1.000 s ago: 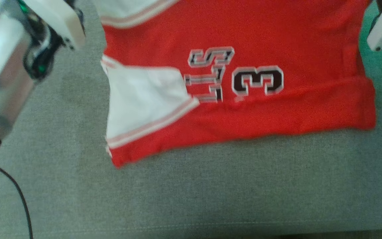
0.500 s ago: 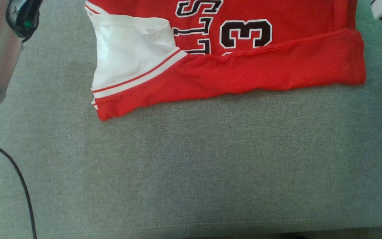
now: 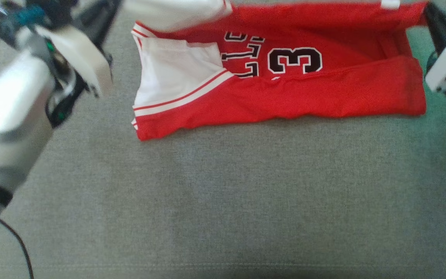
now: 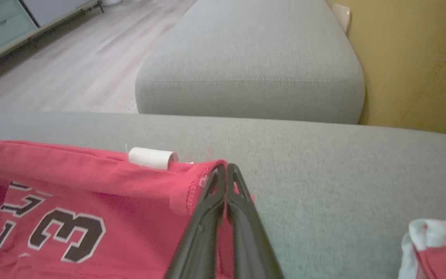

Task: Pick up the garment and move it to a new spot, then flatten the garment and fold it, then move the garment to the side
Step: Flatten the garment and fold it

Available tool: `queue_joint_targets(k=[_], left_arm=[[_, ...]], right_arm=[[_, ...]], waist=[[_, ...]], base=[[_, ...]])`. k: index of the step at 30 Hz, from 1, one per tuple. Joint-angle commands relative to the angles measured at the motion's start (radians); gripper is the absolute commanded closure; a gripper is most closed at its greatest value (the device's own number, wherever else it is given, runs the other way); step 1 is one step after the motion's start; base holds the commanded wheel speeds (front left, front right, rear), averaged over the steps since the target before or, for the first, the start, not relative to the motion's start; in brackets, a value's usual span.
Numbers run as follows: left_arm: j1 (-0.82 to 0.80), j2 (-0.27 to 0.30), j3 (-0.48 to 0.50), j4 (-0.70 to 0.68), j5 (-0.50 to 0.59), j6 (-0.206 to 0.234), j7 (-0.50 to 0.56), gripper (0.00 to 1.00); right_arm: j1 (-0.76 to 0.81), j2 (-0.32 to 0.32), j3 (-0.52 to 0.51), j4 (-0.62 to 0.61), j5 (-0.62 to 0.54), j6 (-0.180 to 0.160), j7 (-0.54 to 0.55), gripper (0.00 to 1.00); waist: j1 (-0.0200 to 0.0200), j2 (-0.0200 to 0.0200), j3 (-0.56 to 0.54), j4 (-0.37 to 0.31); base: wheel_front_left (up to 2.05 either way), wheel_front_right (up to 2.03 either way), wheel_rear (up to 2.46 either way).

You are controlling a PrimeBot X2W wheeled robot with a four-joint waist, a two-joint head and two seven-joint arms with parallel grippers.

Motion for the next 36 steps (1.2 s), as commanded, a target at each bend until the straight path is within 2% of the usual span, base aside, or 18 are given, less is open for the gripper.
queue_joint_targets(k=[1,8,9,13,20,29,30,31,32,36], left_arm=[[-0.013,0.069,0.003,-0.064,-0.032,0.001,0.016,1.00],[0.080,0.214,-0.163,-0.286,-0.143,0.001,0.143,1.00],[0.095,0.250,-0.194,-0.338,-0.167,0.001,0.180,1.00],[0.114,0.295,-0.215,-0.392,-0.201,0.001,0.217,1.00],[0.136,0.300,-0.233,-0.397,-0.174,0.001,0.242,1.00],[0.179,0.242,-0.239,-0.306,-0.139,0.002,0.210,1.00],[0.186,0.232,-0.239,-0.293,-0.141,0.006,0.202,0.64],[0.192,0.223,-0.238,-0.281,-0.141,0.011,0.193,0.00],[0.198,0.215,-0.237,-0.270,-0.142,0.017,0.183,0.00],[0.215,0.191,-0.215,-0.228,-0.155,0.048,0.132,0.00]], right_arm=[[0.033,-0.047,0.027,-0.047,0.027,-0.001,0.029,1.00],[0.128,-0.148,0.114,-0.119,0.109,-0.001,0.157,1.00],[0.150,-0.168,0.133,-0.147,0.137,-0.001,0.192,1.00],[0.181,-0.205,0.162,-0.202,0.190,-0.001,0.263,1.00],[0.205,-0.245,0.191,-0.253,0.234,-0.001,0.354,1.00],[0.231,-0.254,0.197,-0.277,0.266,-0.001,0.439,1.00],[0.235,-0.250,0.195,-0.271,0.266,-0.001,0.443,1.00],[0.238,-0.246,0.189,-0.261,0.262,-0.001,0.442,0.13],[0.243,-0.239,0.183,-0.250,0.261,-0.001,0.445,0.00],[0.251,-0.220,0.154,-0.237,0.264,-0.001,0.437,0.00]], waist=[[0.0000,-0.0001,-0.028,0.015],[0.0000,-0.0001,-0.083,0.020],[0.0000,-0.0001,-0.093,0.018],[0.0000,-0.0001,-0.104,0.009],[0.0000,-0.0001,-0.108,-0.003],[0.0000,-0.0001,-0.106,-0.016],[0.0000,-0.0001,-0.109,-0.017],[0.0000,-0.0001,-0.112,-0.019],[0.0000,-0.0001,-0.115,-0.020],[0.0000,-0.0001,-0.133,-0.025]], base=[[0.00,0.00,0.00],[0.00,0.00,0.00],[0.00,0.00,0.00],[0.00,0.00,0.00],[0.00,0.00,0.00],[0.00,0.00,0.00],[0.00,0.00,0.00],[0.00,0.00,0.00],[0.00,0.00,0.00],[0.00,0.00,0.00]])
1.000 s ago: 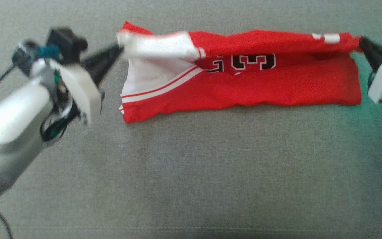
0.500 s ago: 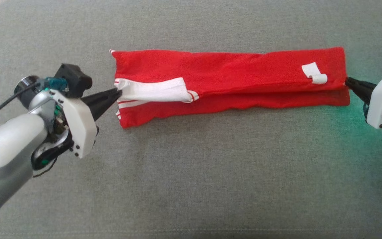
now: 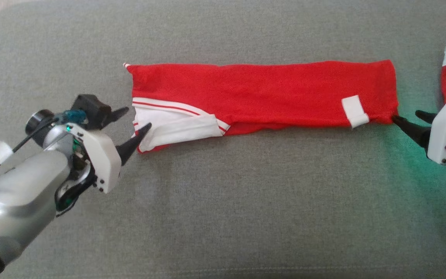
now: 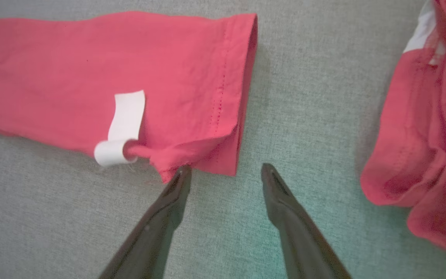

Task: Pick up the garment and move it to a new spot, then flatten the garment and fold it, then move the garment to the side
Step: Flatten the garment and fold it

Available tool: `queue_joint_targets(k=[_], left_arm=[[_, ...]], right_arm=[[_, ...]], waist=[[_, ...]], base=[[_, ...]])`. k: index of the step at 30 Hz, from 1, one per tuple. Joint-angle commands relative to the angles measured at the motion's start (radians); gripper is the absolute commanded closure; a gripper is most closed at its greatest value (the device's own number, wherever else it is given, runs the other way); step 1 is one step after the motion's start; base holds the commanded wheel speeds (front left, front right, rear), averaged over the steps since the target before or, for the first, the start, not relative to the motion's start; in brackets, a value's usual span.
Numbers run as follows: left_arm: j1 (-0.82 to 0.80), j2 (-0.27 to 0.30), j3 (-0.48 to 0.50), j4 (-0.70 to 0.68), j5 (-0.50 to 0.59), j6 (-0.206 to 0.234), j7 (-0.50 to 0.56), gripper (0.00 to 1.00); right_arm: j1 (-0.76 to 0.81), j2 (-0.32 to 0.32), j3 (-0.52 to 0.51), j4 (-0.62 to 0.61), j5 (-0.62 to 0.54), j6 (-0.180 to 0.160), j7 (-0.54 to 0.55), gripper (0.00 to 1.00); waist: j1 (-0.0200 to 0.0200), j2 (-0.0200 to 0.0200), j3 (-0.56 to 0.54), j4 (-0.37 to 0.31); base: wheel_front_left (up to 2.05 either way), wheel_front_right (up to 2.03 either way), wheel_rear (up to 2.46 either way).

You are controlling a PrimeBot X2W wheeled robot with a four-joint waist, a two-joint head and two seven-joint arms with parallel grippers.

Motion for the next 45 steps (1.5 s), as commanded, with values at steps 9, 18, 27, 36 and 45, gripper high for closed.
queue_joint_targets(k=[9,18,27,36,45], left_arm=[[-0.003,0.006,0.233,0.006,-0.087,0.135,-0.140,0.00],[0.236,-0.090,0.714,-0.261,0.036,0.271,-0.148,0.00],[0.533,-0.295,1.003,-0.398,0.261,0.197,-0.149,0.00],[0.711,-0.491,1.204,-0.420,0.505,0.035,-0.149,0.00],[0.685,-0.548,1.256,-0.403,0.602,-0.032,-0.149,0.00]], right_arm=[[0.009,0.066,-0.165,-0.036,0.028,-0.001,-0.221,0.00],[0.072,0.233,-0.320,-0.071,-0.075,-0.001,-0.573,0.00],[0.213,0.474,-0.498,-0.059,-0.372,-0.001,-0.764,0.00],[0.395,0.681,-0.694,-0.192,-0.726,-0.001,-0.771,0.00],[0.387,0.691,-0.731,-0.201,-0.799,-0.001,-0.771,0.00]], waist=[[0.0001,-0.0001,-0.062,-0.020],[0.0001,-0.0001,-0.099,-0.037],[0.0001,-0.0001,-0.121,-0.048],[0.0001,-0.0001,-0.124,-0.053],[0.0001,-0.0001,-0.076,-0.031]], base=[[0.00,0.00,0.00],[0.00,0.00,0.00],[0.00,0.00,0.00],[0.00,0.00,0.00],[0.00,0.00,0.00]])
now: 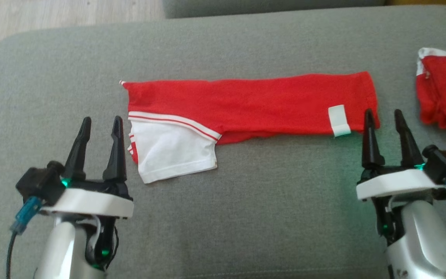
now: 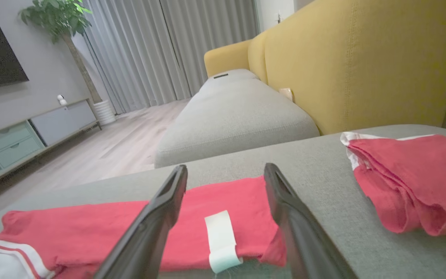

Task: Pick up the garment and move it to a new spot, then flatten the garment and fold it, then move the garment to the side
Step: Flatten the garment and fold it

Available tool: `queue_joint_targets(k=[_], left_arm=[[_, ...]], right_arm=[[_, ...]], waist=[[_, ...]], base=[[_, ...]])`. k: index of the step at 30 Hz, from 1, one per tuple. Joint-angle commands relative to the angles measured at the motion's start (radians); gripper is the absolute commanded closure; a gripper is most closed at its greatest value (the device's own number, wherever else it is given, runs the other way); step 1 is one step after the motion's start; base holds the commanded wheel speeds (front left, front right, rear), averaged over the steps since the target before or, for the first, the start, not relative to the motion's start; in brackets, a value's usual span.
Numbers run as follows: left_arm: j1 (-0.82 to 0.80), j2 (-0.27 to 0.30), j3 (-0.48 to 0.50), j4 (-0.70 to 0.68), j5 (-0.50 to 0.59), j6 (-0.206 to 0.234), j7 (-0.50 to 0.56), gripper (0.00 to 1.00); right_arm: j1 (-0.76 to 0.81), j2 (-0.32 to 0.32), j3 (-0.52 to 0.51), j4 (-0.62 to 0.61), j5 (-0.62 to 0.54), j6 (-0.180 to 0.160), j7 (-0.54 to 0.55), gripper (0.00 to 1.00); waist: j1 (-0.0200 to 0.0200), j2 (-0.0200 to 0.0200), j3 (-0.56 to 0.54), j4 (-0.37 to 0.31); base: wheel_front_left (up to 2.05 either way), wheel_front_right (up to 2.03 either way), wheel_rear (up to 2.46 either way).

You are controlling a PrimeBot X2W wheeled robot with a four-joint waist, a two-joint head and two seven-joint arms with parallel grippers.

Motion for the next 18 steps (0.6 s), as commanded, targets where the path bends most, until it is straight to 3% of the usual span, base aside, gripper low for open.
queue_joint_targets(k=[1,14,18], left_arm=[[-0.065,0.004,0.035,-0.028,0.011,-0.004,-0.005,0.00],[-0.123,-0.006,0.003,-0.001,0.014,-0.014,-0.005,0.00],[-0.133,-0.007,0.003,0.000,0.010,-0.014,-0.005,0.00]], right_arm=[[-0.059,0.004,0.004,-0.010,-0.022,-0.001,-0.011,0.00],[-0.291,0.004,-0.306,0.376,-0.181,-0.001,0.124,0.00],[-0.340,0.004,-0.343,0.480,-0.217,-0.001,0.139,0.00]], waist=[[0.0001,-0.0001,0.020,0.012],[0.0001,-0.0001,0.112,0.091],[0.0001,-0.0001,0.123,0.099]], base=[[0.00,0.00,0.00],[0.00,0.00,0.00],[0.00,0.00,0.00]])
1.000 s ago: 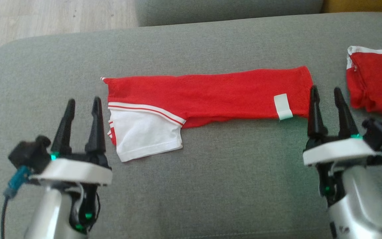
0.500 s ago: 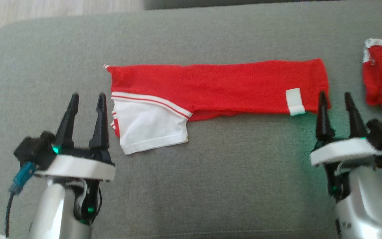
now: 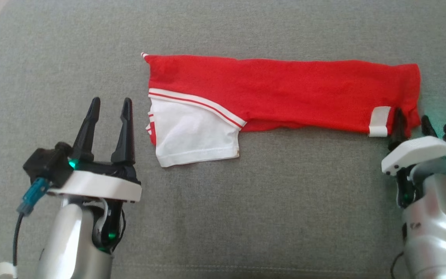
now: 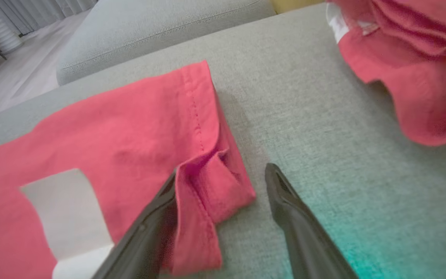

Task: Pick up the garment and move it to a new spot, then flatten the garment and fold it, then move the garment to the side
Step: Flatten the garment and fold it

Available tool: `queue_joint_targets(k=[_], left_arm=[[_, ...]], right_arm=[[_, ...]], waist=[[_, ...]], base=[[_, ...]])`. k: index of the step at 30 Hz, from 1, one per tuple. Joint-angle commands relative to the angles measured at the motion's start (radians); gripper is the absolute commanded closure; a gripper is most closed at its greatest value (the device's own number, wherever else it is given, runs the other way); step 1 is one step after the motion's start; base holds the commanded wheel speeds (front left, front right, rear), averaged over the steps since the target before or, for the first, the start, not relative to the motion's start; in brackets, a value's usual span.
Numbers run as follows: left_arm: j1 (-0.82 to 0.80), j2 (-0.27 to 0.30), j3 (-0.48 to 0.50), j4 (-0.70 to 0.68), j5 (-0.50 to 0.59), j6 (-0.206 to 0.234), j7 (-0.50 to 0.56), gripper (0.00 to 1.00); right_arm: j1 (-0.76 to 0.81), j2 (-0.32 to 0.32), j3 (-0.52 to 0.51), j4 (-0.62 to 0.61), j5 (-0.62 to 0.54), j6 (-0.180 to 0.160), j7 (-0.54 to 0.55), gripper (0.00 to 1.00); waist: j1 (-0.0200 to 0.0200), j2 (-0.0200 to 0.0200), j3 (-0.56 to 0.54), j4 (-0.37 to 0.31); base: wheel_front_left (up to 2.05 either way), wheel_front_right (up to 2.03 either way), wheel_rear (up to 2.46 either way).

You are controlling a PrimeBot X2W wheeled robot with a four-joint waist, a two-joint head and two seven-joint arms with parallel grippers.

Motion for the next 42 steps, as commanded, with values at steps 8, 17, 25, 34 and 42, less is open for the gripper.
queue_joint_targets(k=[8,17,25,34,42], left_arm=[[-0.056,0.008,0.031,-0.028,-0.003,-0.006,-0.005,0.00],[-0.045,0.008,0.037,-0.023,-0.007,-0.006,-0.005,0.00],[-0.026,0.008,0.044,-0.018,-0.015,-0.006,-0.005,0.00],[-0.004,0.008,0.031,-0.010,-0.024,-0.006,-0.005,0.00],[0.021,0.008,0.030,-0.008,-0.034,-0.006,-0.005,0.00]], right_arm=[[-0.101,0.002,0.049,0.160,0.018,-0.001,-0.011,0.54],[-0.105,-0.043,-0.069,0.159,-0.074,-0.001,-0.079,1.00],[-0.069,-0.034,-0.242,0.068,-0.181,-0.001,-0.086,1.00],[-0.082,0.001,-0.123,0.029,-0.106,-0.001,-0.105,1.00],[-0.080,0.002,0.227,0.008,0.181,-0.001,-0.119,1.00]], waist=[[-0.0001,0.0000,-0.001,-0.010],[-0.0001,0.0000,-0.033,-0.040],[-0.0001,0.0000,-0.067,-0.056],[-0.0001,0.0000,-0.116,-0.055],[-0.0001,0.0000,-0.153,-0.026]], base=[[0.00,0.00,0.00],[0.00,0.00,0.00],[0.00,0.00,0.00],[0.00,0.00,0.00],[0.00,0.00,0.00]])
